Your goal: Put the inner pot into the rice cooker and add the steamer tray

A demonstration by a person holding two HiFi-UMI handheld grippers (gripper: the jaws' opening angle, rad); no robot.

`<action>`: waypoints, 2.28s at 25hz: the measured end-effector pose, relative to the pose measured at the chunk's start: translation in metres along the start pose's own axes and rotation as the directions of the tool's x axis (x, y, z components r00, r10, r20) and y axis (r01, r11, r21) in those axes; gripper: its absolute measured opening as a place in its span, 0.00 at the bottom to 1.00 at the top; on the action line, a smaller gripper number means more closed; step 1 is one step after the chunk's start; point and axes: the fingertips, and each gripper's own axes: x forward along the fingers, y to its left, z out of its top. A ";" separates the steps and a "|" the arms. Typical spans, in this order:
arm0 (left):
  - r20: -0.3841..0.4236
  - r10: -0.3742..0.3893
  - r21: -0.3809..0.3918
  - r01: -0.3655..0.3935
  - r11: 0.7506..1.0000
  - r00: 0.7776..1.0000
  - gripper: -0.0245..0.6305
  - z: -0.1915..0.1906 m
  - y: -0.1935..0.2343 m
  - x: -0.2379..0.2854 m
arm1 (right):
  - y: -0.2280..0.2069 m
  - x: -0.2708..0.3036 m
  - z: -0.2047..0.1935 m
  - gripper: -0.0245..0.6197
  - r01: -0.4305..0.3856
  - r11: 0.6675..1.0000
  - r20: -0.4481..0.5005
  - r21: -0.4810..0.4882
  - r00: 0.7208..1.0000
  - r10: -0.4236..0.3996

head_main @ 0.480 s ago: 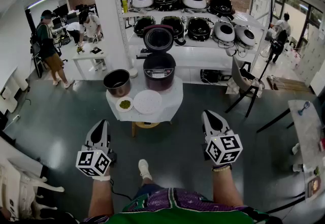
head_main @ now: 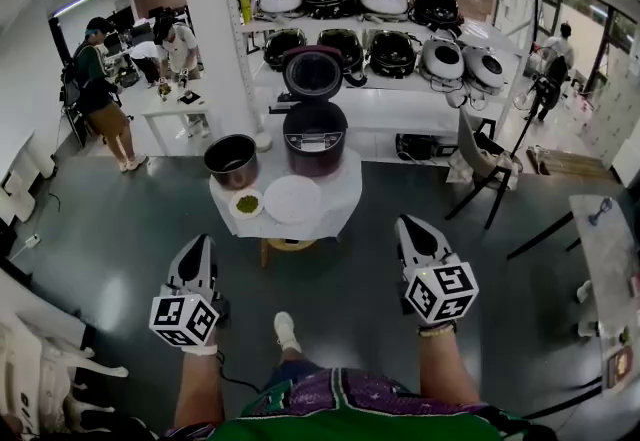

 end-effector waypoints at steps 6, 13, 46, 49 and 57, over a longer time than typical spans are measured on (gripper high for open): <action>0.003 0.012 -0.010 -0.012 1.000 1.000 0.07 0.002 0.007 0.000 | 0.005 0.010 0.005 0.05 -0.013 1.000 0.021 0.008 1.000 0.012; -0.013 0.017 0.006 -0.017 1.000 1.000 0.07 0.002 0.020 0.007 | 0.019 0.033 0.004 0.05 -0.060 0.997 0.037 0.044 0.998 0.058; 0.015 -0.031 -0.024 0.031 0.999 0.999 0.07 0.033 0.342 0.294 | 0.091 0.442 0.053 0.05 -0.010 1.000 0.102 0.026 0.995 0.007; 0.018 -0.040 -0.020 0.040 0.999 0.999 0.07 0.034 0.362 0.313 | 0.099 0.460 0.046 0.05 0.003 1.000 0.091 0.023 0.996 -0.005; 0.025 -0.099 -0.009 0.100 0.995 0.995 0.09 0.030 0.369 0.341 | 0.107 0.487 0.041 0.05 0.002 1.000 0.070 0.012 0.998 -0.003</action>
